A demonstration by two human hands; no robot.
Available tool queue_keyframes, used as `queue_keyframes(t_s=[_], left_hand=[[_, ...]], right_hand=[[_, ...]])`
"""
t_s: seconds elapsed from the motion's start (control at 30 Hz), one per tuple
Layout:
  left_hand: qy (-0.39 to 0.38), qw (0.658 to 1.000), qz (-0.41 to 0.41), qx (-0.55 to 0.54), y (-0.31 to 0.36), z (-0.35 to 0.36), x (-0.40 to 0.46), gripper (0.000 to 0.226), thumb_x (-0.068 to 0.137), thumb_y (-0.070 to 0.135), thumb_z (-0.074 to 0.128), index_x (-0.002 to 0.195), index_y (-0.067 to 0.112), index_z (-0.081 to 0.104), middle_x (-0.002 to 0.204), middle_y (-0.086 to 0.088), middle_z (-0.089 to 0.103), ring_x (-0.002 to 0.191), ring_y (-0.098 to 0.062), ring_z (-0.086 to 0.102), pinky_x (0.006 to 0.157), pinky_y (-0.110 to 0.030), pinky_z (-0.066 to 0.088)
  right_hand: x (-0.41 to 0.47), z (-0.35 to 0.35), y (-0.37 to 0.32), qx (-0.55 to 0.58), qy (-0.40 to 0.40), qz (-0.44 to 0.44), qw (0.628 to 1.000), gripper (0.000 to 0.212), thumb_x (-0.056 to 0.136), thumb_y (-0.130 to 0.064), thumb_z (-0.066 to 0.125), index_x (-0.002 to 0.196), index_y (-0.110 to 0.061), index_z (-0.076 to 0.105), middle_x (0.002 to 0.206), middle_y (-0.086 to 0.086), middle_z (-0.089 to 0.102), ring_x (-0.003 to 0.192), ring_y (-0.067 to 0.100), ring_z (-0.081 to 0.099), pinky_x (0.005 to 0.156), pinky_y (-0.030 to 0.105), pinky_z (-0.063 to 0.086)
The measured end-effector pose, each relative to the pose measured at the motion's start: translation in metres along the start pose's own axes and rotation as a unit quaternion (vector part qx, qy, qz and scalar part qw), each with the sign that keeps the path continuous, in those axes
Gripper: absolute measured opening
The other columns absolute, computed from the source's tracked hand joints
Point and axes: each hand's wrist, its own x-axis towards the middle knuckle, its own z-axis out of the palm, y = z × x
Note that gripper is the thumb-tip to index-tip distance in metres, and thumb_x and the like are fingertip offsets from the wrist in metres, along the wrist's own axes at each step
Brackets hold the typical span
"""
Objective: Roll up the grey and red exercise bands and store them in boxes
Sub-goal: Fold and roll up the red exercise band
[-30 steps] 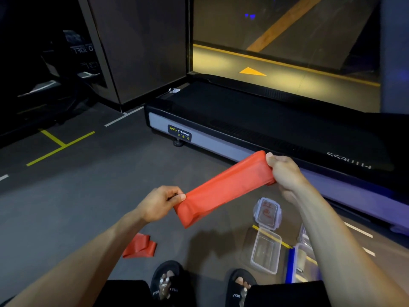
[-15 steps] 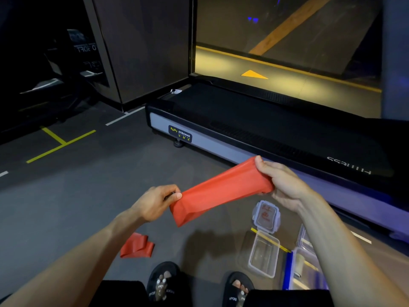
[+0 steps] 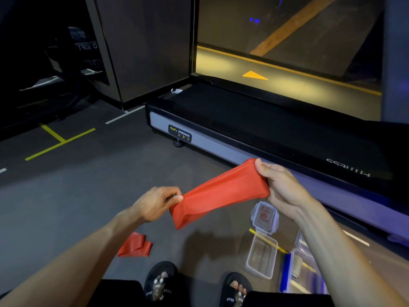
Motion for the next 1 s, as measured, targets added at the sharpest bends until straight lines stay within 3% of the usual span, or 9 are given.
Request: queue_keyframes(t_s=[0.13,0.23,0.3,0.47,0.53,0.63,0.77,0.9,1.0], left_hand=[[-0.006,1.0,0.008,0.004,0.003,0.002,0.001,0.037,0.097,0.062,0.041,0.087,0.03,0.056,0.078,0.013,0.061,0.075,-0.008,0.057,0.075,-0.026,0.045],[-0.004,1.0,0.002,0.011,0.003,0.002,0.001,0.049,0.09,0.072,0.03,0.087,0.031,0.056,0.08,0.012,0.063,0.076,-0.009,0.058,0.077,-0.028,0.046],[-0.003,1.0,-0.002,0.012,0.002,0.002,0.0,0.054,0.089,0.073,0.029,0.089,0.027,0.058,0.08,0.01,0.063,0.076,-0.01,0.058,0.077,-0.03,0.047],[0.009,1.0,-0.001,0.013,-0.003,0.004,0.001,0.047,0.091,0.072,0.03,0.084,0.031,0.052,0.077,0.01,0.061,0.074,-0.011,0.057,0.077,-0.035,0.049],[0.013,1.0,-0.002,0.014,-0.002,0.004,0.001,0.047,0.091,0.072,0.03,0.083,0.031,0.052,0.075,0.011,0.059,0.072,-0.011,0.055,0.076,-0.035,0.049],[0.018,1.0,0.005,0.017,-0.003,0.005,0.001,0.048,0.089,0.077,0.028,0.082,0.035,0.05,0.074,0.013,0.058,0.071,-0.009,0.053,0.074,-0.034,0.049],[0.019,1.0,0.005,0.015,-0.002,0.005,0.001,0.052,0.088,0.083,0.023,0.083,0.039,0.049,0.073,0.019,0.058,0.069,0.0,0.053,0.073,-0.031,0.048],[0.022,1.0,0.003,0.009,0.001,0.005,0.002,0.041,0.091,0.075,0.03,0.082,0.039,0.049,0.073,0.021,0.059,0.068,0.003,0.054,0.072,-0.031,0.048],[0.022,1.0,0.003,0.002,0.004,0.006,0.004,0.036,0.092,0.071,0.033,0.081,0.041,0.05,0.074,0.02,0.06,0.069,-0.002,0.056,0.073,-0.032,0.05]], right_hand=[[-0.001,0.009,0.002,0.02,0.007,0.012,1.0,0.047,0.095,-0.039,0.056,0.116,0.001,0.069,0.119,0.028,0.07,0.095,0.029,0.07,0.073,0.035,0.06],[-0.005,0.014,0.003,0.004,-0.029,0.011,1.0,0.047,0.088,-0.039,0.065,0.113,0.0,0.064,0.102,0.022,0.066,0.081,0.02,0.067,0.067,0.028,0.059],[-0.006,0.016,0.005,-0.023,-0.021,-0.005,0.999,0.052,0.082,-0.036,0.072,0.117,0.001,0.061,0.101,0.02,0.063,0.079,0.018,0.064,0.067,0.026,0.057],[-0.007,0.013,0.009,-0.038,-0.01,-0.036,0.999,0.054,0.087,-0.036,0.068,0.12,0.006,0.062,0.104,0.02,0.067,0.095,0.028,0.061,0.083,0.038,0.052],[-0.009,0.012,0.01,-0.054,-0.025,-0.037,0.998,0.05,0.089,-0.037,0.064,0.118,0.004,0.066,0.105,0.019,0.07,0.097,0.027,0.064,0.087,0.036,0.053],[-0.011,0.011,0.01,-0.072,-0.031,-0.037,0.996,0.045,0.091,-0.038,0.061,0.114,-0.001,0.071,0.109,0.02,0.073,0.098,0.025,0.067,0.087,0.033,0.055],[-0.01,0.012,0.01,-0.064,-0.002,-0.037,0.997,0.05,0.088,-0.036,0.063,0.116,0.006,0.068,0.105,0.024,0.072,0.097,0.03,0.064,0.077,0.029,0.057],[-0.009,0.014,0.011,-0.056,0.005,-0.011,0.998,0.048,0.098,-0.036,0.056,0.116,0.008,0.068,0.114,0.03,0.07,0.102,0.033,0.067,0.092,0.044,0.057],[-0.009,0.019,0.013,-0.029,0.032,0.008,0.999,0.042,0.104,-0.032,0.051,0.115,0.005,0.069,0.116,0.029,0.07,0.107,0.036,0.07,0.087,0.043,0.059]])
